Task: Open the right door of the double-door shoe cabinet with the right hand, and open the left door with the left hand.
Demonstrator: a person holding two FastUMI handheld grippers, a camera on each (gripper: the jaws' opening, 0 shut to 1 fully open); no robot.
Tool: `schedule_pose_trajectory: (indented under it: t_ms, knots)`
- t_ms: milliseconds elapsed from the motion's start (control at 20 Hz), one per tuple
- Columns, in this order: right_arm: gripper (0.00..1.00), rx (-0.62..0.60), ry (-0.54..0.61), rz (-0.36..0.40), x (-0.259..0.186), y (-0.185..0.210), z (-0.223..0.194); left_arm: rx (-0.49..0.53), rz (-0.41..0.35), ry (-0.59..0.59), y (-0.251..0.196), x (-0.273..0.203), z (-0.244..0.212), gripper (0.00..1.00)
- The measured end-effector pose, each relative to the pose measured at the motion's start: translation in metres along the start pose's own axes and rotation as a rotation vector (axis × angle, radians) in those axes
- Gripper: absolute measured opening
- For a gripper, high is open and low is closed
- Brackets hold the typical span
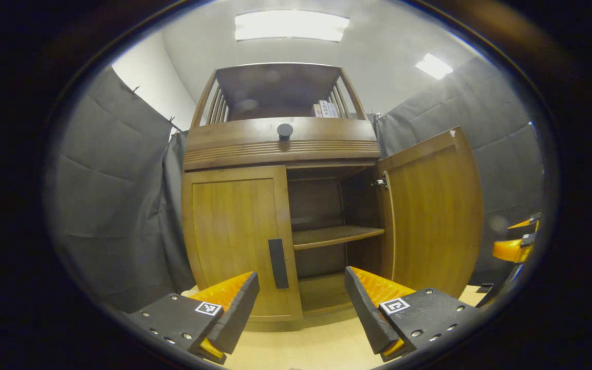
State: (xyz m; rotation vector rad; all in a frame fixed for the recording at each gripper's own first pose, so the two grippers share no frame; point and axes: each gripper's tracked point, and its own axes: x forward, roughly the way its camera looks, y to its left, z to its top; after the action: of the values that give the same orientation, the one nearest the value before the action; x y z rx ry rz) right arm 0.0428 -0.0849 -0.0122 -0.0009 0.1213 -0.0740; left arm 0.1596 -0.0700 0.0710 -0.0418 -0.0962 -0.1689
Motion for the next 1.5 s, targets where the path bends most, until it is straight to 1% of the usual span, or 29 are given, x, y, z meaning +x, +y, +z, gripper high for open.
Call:
schedule_pose_trajectory:
  t_ms: [50,150,200,250,300,350,400,450,600,650,700,750,850,900,950,1000,1150,1250,1350,1400,1450,1500]
  knots:
    - [0.93,-0.011,0.002,-0.01,-0.007,-0.002,-0.004,-0.005,0.0,0.002,0.002,0.01,-0.002,1.0]
    - [0.94,-0.025,0.008,-0.022,-0.017,-0.001,-0.009,-0.016,-0.001,0.006,0.01,0.033,-0.004,1.0]
    - [0.92,-0.029,0.014,-0.026,-0.022,-0.001,-0.013,-0.015,0.0,0.007,0.013,0.041,-0.007,1.0]
    - [0.93,-0.03,0.026,-0.033,-0.025,-0.002,-0.018,-0.011,0.0,0.007,0.015,0.05,-0.008,1.0]
    - [0.94,-0.027,0.037,-0.037,-0.026,-0.001,-0.023,-0.004,-0.001,0.006,0.019,0.062,-0.008,0.95]
    - [0.94,-0.02,0.055,-0.044,-0.027,-0.001,-0.028,0.004,0.0,0.009,0.022,0.074,-0.011,0.95]
    - [0.94,-0.01,0.073,-0.052,-0.027,-0.001,-0.035,0.006,0.003,0.013,0.026,0.083,-0.013,1.0]
    - [0.94,0.002,0.085,-0.06,-0.027,0.001,-0.038,0.002,0.003,0.019,0.03,0.093,-0.016,1.0]
    - [0.93,0.024,0.102,-0.083,-0.027,0.006,-0.043,-0.02,0.021,0.042,0.043,0.124,-0.031,1.0]
    - [0.92,0.023,0.109,-0.089,-0.027,0.006,-0.047,-0.028,0.027,0.05,0.048,0.133,-0.036,1.0]
    - [0.95,0.02,0.113,-0.094,-0.028,0.006,-0.049,-0.032,0.032,0.055,0.051,0.143,-0.04,1.0]
    - [0.92,0.016,0.115,-0.099,-0.03,0.006,-0.05,-0.036,0.037,0.064,0.053,0.151,-0.045,1.0]
    - [0.92,0.005,0.12,-0.112,-0.032,0.005,-0.052,-0.047,0.04,0.086,0.055,0.167,-0.055,1.0]
    - [0.93,0.002,0.126,-0.12,-0.033,0.003,-0.056,-0.061,0.038,0.096,0.057,0.177,-0.061,1.0]
    - [0.92,0.003,0.133,-0.126,-0.034,0.002,-0.058,-0.076,0.036,0.11,0.06,0.183,-0.071,1.0]
    - [0.93,0.009,0.142,-0.131,-0.034,0.0,-0.06,-0.093,0.037,0.128,0.062,0.189,-0.08,1.0]
    - [0.94,0.022,0.156,-0.143,-0.035,-0.003,-0.064,-0.121,0.062,0.175,0.068,0.201,-0.1,1.0]
    - [0.93,0.015,0.157,-0.151,-0.036,-0.007,-0.066,-0.109,0.092,0.178,0.07,0.211,-0.104,0.85]
    - [0.93,0.011,0.166,-0.156,-0.036,-0.012,-0.07,-0.1,0.091,0.187,0.071,0.22,-0.109,0.71]
    - [0.93,0.015,0.171,-0.157,-0.036,-0.012,-0.072,-0.092,0.088,0.194,0.07,0.221,-0.109,0.71]
    - [0.94,0.019,0.173,-0.155,-0.035,-0.013,-0.072,-0.103,0.055,0.174,0.064,0.226,-0.11,0.77]
    - [0.94,0.021,0.176,-0.152,-0.035,-0.014,-0.075,-0.114,0.044,0.177,0.059,0.227,-0.113,0.6]
